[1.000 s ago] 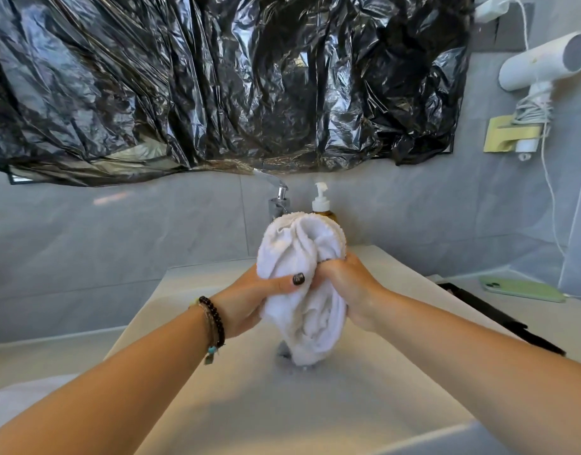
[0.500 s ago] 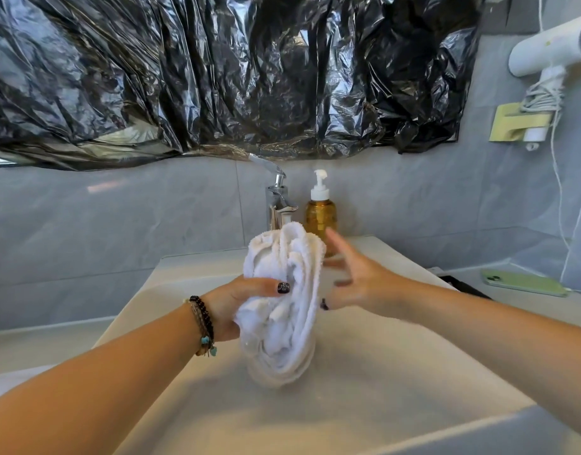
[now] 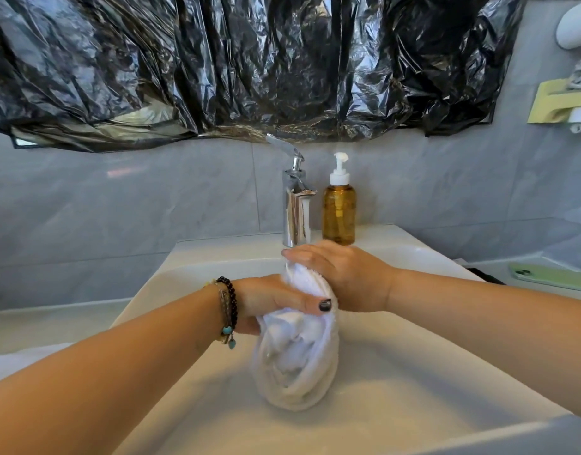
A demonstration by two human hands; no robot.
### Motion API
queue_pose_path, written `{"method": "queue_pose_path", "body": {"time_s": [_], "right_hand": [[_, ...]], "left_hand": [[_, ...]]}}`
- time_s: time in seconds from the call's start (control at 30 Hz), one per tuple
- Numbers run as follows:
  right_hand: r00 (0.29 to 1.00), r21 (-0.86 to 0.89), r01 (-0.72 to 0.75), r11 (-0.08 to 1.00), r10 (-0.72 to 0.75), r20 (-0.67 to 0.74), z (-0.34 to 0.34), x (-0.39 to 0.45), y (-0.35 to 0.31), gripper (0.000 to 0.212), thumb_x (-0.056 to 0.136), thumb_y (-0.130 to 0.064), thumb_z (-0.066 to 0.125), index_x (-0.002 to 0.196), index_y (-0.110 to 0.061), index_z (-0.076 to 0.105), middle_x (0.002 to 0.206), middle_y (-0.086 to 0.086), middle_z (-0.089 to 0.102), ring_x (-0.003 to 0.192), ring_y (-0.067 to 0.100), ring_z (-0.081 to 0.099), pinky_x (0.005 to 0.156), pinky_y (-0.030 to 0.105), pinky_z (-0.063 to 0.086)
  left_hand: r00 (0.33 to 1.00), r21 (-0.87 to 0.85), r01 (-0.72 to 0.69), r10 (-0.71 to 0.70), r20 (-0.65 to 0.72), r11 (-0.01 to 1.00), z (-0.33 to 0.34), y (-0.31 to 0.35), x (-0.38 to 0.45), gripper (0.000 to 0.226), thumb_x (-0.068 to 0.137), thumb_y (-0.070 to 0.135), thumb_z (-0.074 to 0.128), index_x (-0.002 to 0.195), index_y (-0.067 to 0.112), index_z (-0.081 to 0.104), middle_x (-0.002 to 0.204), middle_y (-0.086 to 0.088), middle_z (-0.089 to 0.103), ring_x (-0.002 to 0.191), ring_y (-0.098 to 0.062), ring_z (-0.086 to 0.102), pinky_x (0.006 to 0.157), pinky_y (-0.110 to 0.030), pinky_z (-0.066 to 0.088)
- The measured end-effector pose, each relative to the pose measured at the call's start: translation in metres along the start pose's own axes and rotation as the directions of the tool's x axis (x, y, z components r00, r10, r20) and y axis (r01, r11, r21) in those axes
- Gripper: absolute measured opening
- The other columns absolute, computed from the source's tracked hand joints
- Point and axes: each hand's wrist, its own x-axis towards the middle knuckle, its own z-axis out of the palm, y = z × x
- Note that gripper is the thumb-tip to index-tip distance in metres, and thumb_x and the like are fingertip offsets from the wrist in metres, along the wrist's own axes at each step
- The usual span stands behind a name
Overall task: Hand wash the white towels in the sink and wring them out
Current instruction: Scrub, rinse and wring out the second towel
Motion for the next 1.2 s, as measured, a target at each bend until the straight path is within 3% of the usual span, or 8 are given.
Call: {"method": "queue_pose_path", "body": {"time_s": [0.07,0.23,0.37,0.5,0.63,0.87,1.03,1.2], "right_hand": [[1.000,-0.076,-0.008,0.997,0.008,-0.002,-0.003,0.004,0.004,0.068,0.075,-0.015,0.077,0.134,-0.005,0.045,0.116,0.013,0.065,0.091,0.032,0.064,0.066,0.042,0.058],[0.974,-0.269,-0.096,0.958,0.146,0.173,-0.007,0.018,0.000,0.055,0.056,-0.010,0.082,0.108,-0.005,0.064,0.091,0.008,0.066,0.074,0.029,0.065,0.045,0.028,0.051],[0.874,-0.335,-0.145,0.931,0.279,0.398,-0.015,0.039,-0.009,0.052,0.075,-0.012,0.074,0.121,-0.009,0.049,0.114,0.007,0.057,0.100,0.030,0.060,0.065,0.036,0.047],[0.735,-0.371,-0.195,0.908,0.385,0.558,-0.017,0.057,-0.014,0.056,0.079,-0.020,0.074,0.125,-0.014,0.043,0.125,0.005,0.054,0.110,0.029,0.058,0.078,0.036,0.048],[0.669,-0.421,-0.147,0.895,0.403,0.624,-0.020,0.066,-0.013,0.062,0.077,-0.023,0.077,0.127,-0.016,0.041,0.123,0.005,0.055,0.111,0.028,0.057,0.082,0.037,0.048],[0.705,-0.233,-0.436,0.869,0.491,0.513,-0.037,0.053,-0.004,0.085,0.082,-0.004,0.068,0.151,-0.017,0.019,0.141,0.009,0.038,0.122,0.032,0.048,0.086,0.039,0.045],[0.507,0.024,-0.837,0.547,0.758,0.410,-0.068,0.007,-0.034,0.076,0.086,-0.022,0.064,0.148,-0.013,0.021,0.145,0.012,0.037,0.125,0.032,0.046,0.098,0.038,0.045],[0.328,0.123,-0.939,0.321,0.734,0.595,-0.027,0.022,-0.090,0.146,0.062,-0.041,0.087,0.147,-0.020,-0.030,0.156,0.000,-0.002,0.139,0.033,0.029,0.108,0.044,0.040]], "left_hand": [[0.985,0.064,-0.006,0.017,-0.174,0.998,0.007,0.004,0.007,0.033,0.077,0.013,0.082,0.104,0.008,0.064,0.085,-0.006,0.073,0.079,-0.017,0.071,0.069,-0.028,0.058],[0.829,0.260,0.059,0.098,-0.550,0.964,0.010,0.003,0.023,0.065,0.041,0.031,0.091,0.101,0.015,0.069,0.103,-0.007,0.072,0.100,-0.024,0.067,0.093,-0.040,0.056],[0.723,0.501,0.217,0.207,-0.660,0.838,0.021,0.004,0.035,0.020,0.077,0.026,0.077,0.075,0.020,0.058,0.081,-0.002,0.060,0.076,-0.014,0.057,0.070,-0.026,0.050],[0.613,0.471,0.321,0.199,-0.765,0.822,0.020,0.000,0.048,0.022,0.078,0.030,0.073,0.071,0.021,0.054,0.073,0.001,0.057,0.065,-0.008,0.052,0.053,-0.019,0.037],[0.634,0.475,0.220,0.245,-0.733,0.852,0.010,-0.006,0.051,0.018,0.077,0.026,0.074,0.069,0.024,0.057,0.070,0.005,0.059,0.062,-0.007,0.053,0.053,-0.019,0.040],[0.638,0.027,-0.005,0.024,-0.770,1.000,0.011,-0.003,0.038,0.039,0.062,0.032,0.089,0.089,0.012,0.071,0.085,-0.005,0.074,0.079,-0.019,0.070,0.065,-0.028,0.054],[0.550,-0.257,-0.203,-0.108,-0.829,0.945,0.010,-0.005,0.033,0.056,0.057,0.040,0.091,0.097,0.008,0.069,0.084,-0.010,0.075,0.075,-0.025,0.072,0.069,-0.033,0.059],[0.555,-0.383,-0.344,-0.143,-0.819,0.857,0.024,0.010,0.039,0.056,0.058,0.033,0.086,0.102,0.005,0.066,0.074,-0.013,0.074,0.067,-0.027,0.072,0.070,-0.039,0.059]]}}
